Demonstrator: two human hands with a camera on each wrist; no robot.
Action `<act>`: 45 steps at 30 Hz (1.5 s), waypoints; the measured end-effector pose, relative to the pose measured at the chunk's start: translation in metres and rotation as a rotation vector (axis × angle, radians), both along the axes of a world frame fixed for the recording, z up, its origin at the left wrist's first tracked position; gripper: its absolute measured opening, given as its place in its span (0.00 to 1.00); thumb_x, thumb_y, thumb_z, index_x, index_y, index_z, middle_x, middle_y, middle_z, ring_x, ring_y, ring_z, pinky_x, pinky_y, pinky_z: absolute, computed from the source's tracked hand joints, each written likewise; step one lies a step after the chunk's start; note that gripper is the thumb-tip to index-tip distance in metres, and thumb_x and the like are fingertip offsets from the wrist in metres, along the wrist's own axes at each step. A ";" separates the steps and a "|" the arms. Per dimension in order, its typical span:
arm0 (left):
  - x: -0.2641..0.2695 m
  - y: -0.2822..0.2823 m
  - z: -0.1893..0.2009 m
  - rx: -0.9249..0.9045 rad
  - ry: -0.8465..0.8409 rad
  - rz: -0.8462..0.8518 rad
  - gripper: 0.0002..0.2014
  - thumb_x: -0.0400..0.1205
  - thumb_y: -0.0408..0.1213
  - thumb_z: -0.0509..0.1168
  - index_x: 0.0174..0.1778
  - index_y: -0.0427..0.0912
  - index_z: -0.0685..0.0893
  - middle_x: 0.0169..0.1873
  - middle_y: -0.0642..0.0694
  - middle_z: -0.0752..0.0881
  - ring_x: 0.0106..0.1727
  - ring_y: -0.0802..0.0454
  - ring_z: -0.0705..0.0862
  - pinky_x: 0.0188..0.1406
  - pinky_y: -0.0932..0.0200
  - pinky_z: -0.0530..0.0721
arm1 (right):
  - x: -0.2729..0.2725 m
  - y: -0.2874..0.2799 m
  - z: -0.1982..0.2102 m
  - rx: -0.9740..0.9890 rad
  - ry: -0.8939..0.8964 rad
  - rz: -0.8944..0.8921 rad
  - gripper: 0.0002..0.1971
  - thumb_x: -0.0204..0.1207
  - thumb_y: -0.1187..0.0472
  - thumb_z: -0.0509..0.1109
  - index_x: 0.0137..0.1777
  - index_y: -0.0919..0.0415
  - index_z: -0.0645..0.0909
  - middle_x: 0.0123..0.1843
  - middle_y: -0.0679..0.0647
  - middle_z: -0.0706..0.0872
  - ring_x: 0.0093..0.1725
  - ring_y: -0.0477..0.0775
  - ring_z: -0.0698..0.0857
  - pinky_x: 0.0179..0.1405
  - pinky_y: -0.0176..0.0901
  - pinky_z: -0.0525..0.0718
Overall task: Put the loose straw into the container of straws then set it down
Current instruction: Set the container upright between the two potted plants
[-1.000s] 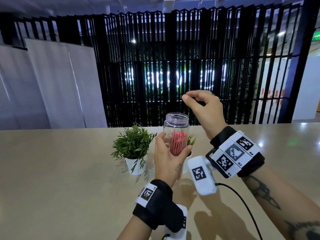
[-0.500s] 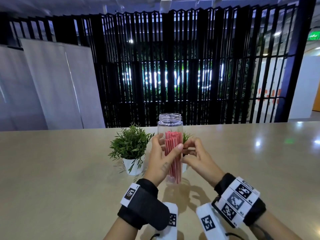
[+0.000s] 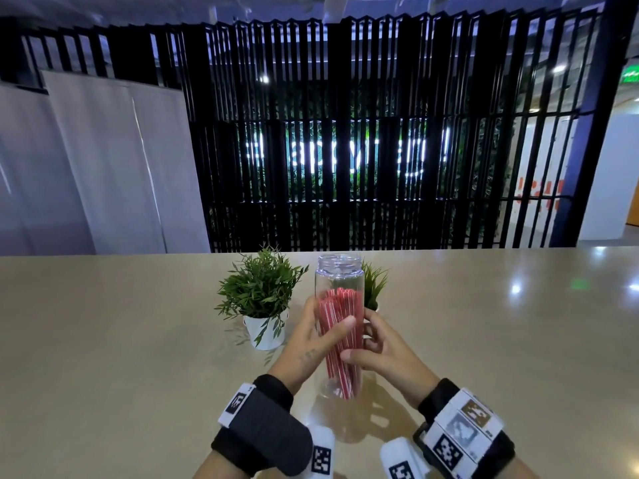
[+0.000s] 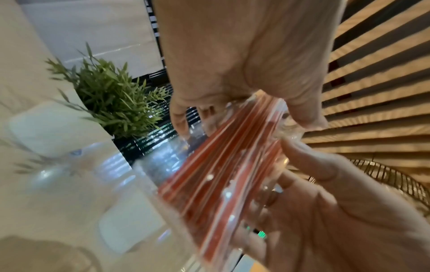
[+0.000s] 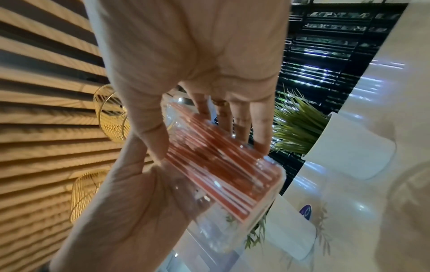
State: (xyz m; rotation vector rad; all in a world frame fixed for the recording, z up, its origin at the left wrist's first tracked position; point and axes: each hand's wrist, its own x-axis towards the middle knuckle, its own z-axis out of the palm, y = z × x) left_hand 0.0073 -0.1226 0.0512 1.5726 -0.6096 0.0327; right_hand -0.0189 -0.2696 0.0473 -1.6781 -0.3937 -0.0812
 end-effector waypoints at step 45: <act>0.154 0.031 -0.114 0.392 0.042 0.094 0.60 0.59 0.79 0.51 0.80 0.44 0.43 0.75 0.49 0.62 0.74 0.54 0.61 0.72 0.55 0.63 | 0.164 0.049 -0.088 -0.264 0.126 -0.273 0.26 0.77 0.67 0.60 0.74 0.57 0.59 0.71 0.64 0.76 0.69 0.64 0.77 0.71 0.56 0.71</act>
